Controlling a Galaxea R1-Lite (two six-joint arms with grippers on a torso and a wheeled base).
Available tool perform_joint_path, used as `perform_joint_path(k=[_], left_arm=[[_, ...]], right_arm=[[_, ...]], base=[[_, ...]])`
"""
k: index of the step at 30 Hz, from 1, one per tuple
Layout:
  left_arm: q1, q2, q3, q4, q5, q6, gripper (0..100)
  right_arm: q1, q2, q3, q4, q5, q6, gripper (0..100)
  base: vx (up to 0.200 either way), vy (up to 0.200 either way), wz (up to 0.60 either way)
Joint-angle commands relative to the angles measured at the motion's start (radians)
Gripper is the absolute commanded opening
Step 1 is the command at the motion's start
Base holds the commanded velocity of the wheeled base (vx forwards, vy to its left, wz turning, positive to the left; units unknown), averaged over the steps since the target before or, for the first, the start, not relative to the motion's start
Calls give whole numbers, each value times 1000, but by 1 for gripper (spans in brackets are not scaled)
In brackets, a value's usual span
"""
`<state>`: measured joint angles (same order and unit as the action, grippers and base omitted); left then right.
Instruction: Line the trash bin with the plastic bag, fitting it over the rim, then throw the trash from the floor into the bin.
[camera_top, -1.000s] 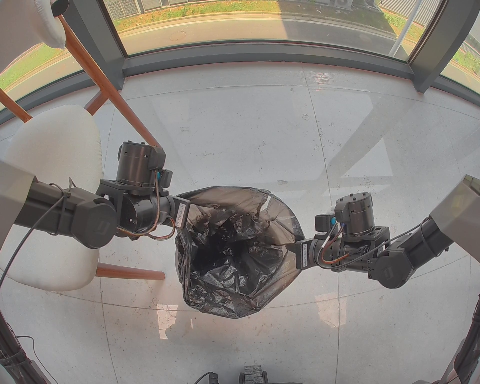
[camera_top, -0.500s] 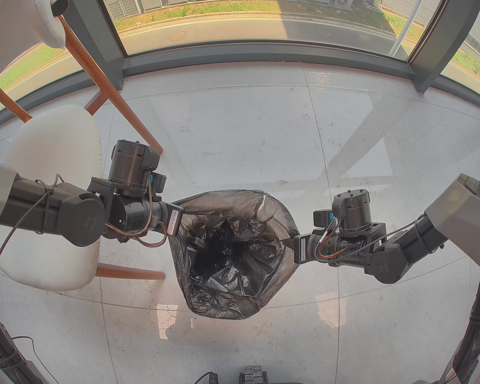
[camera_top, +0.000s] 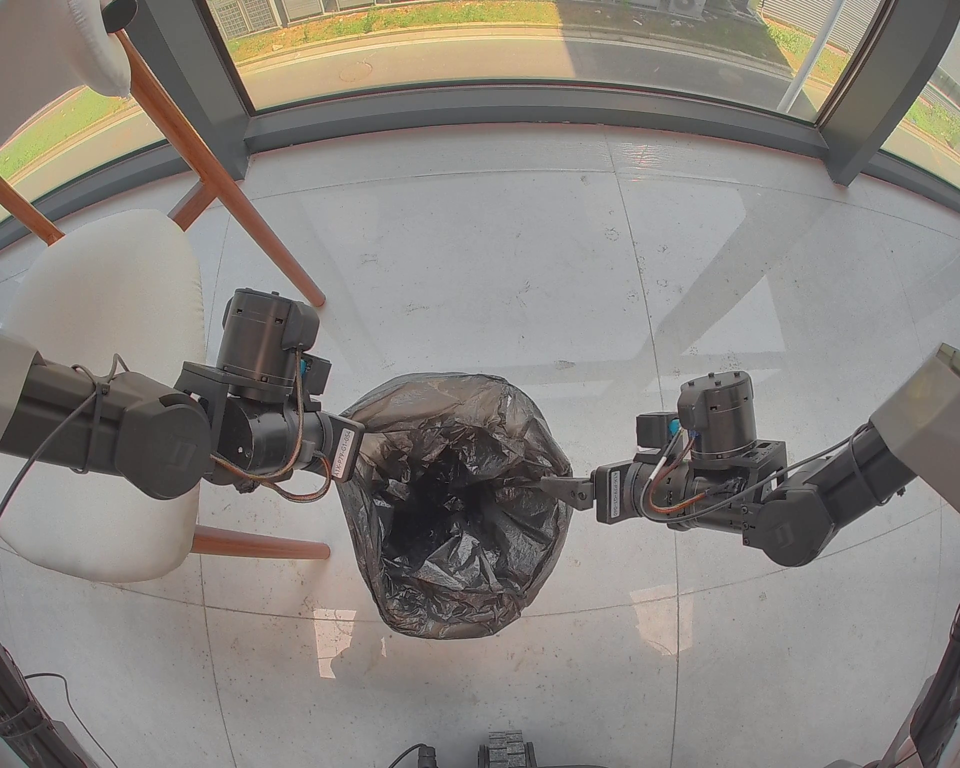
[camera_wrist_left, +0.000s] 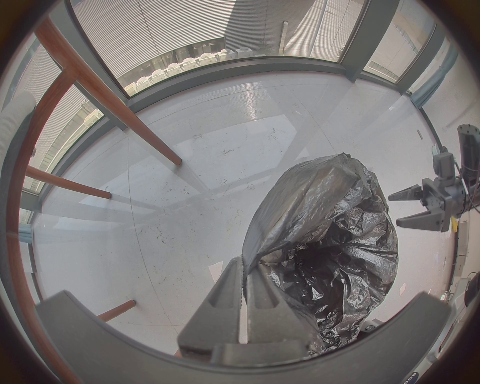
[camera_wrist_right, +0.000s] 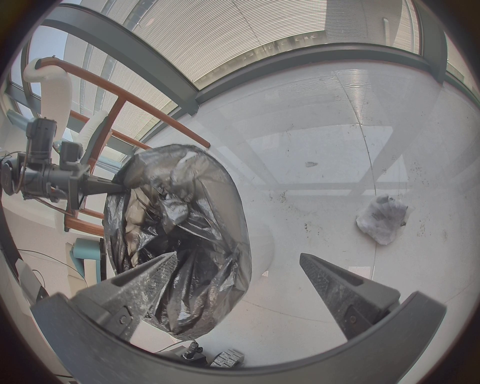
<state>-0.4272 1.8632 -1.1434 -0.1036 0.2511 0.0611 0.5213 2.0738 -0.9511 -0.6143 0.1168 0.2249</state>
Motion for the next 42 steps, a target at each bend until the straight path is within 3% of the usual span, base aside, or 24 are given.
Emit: perform_joint_path(k=[1, 13, 14, 23, 32, 42], left_arm=[[-1, 7, -1, -2, 5, 0, 0], [8, 5, -6, -1, 10, 39, 0], [12, 5, -1, -1, 11, 49, 100], [64, 2, 65, -5, 7, 95, 100], [-34, -18, 166, -5, 1, 80, 100], [-85, 62, 166, -7, 10, 26, 100]], right_arm=[[-17, -101, 40, -1, 3, 7, 100], [-86, -185, 106, -2, 32, 5, 100], [-89, -185, 106, -2, 32, 5, 100], [-126, -182, 129, -2, 34, 5, 100], [-133, -182, 130, -2, 34, 4, 100], [-129, -184, 129, -2, 34, 5, 100]], base=[[0, 0, 0], [0, 0, 0], [0, 0, 0], [0, 0, 0], [0, 0, 0], [0, 0, 0]])
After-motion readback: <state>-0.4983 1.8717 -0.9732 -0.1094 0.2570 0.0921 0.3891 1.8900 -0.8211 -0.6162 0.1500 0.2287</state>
